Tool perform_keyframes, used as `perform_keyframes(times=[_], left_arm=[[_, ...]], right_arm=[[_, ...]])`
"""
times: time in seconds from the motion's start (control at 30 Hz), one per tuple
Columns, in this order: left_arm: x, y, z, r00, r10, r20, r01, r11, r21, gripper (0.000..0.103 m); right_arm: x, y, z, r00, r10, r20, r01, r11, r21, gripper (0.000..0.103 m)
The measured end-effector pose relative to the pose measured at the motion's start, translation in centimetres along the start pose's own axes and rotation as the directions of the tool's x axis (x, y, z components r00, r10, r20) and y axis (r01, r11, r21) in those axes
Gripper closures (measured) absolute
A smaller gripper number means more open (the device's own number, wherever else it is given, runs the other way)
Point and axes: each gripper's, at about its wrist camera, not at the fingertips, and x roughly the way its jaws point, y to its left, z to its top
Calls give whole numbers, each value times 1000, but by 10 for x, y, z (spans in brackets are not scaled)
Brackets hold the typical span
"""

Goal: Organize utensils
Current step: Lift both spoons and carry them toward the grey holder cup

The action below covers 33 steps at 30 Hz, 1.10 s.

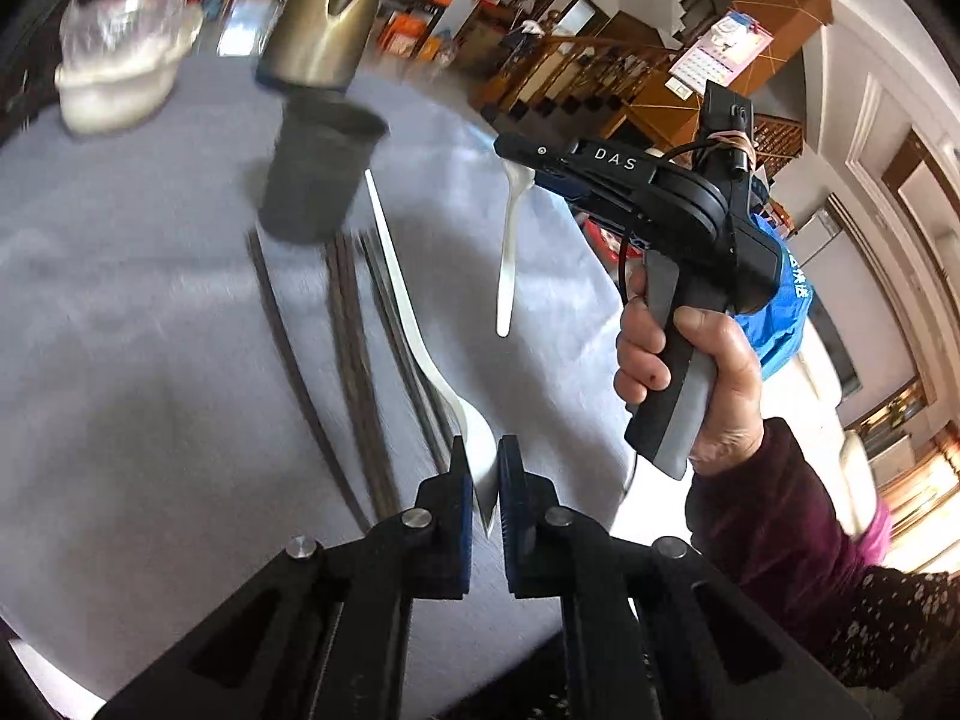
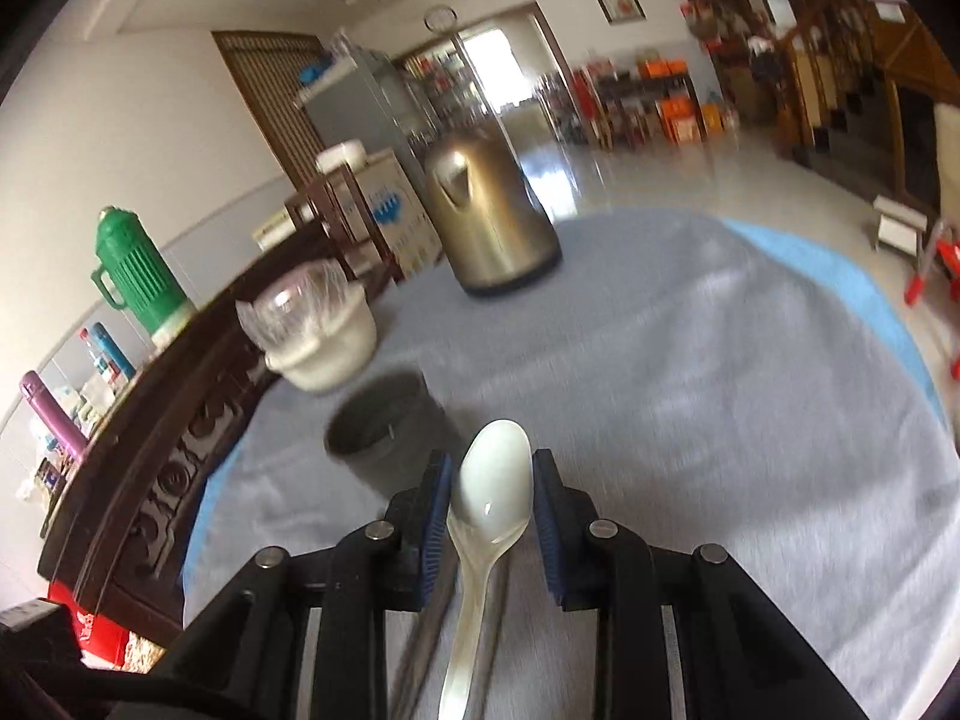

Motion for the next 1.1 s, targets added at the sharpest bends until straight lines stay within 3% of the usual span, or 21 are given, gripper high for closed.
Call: perform_keyframes(times=[0.13,0.23,0.4,0.57,0.7,0.83,1.1], left_arm=[[1,7,16,998,56,-10,-56,998,34,95],[9,3,50,996,84,-26,-82,994,77,95],[17,7,93,997,11,-78,-5,997,72,95],[27,27,128,990,-106,-96,100,993,-63,95],[25,30,144,974,-207,-94,186,963,-194,95],[31,38,148,952,-296,-75,260,915,-308,95],[59,65,149,883,-469,-37,373,745,-553,95]], right_arm=[[12,13,29,998,8,70,-7,1000,-12,74],[24,27,54,990,12,140,-10,1000,-18,74],[46,51,87,966,-22,258,32,999,-35,74],[73,65,99,957,-48,287,65,997,-51,74],[90,67,94,958,-74,276,98,993,-72,74],[95,64,86,958,-67,280,89,994,-68,74],[97,58,78,961,-56,271,83,993,-87,74]])
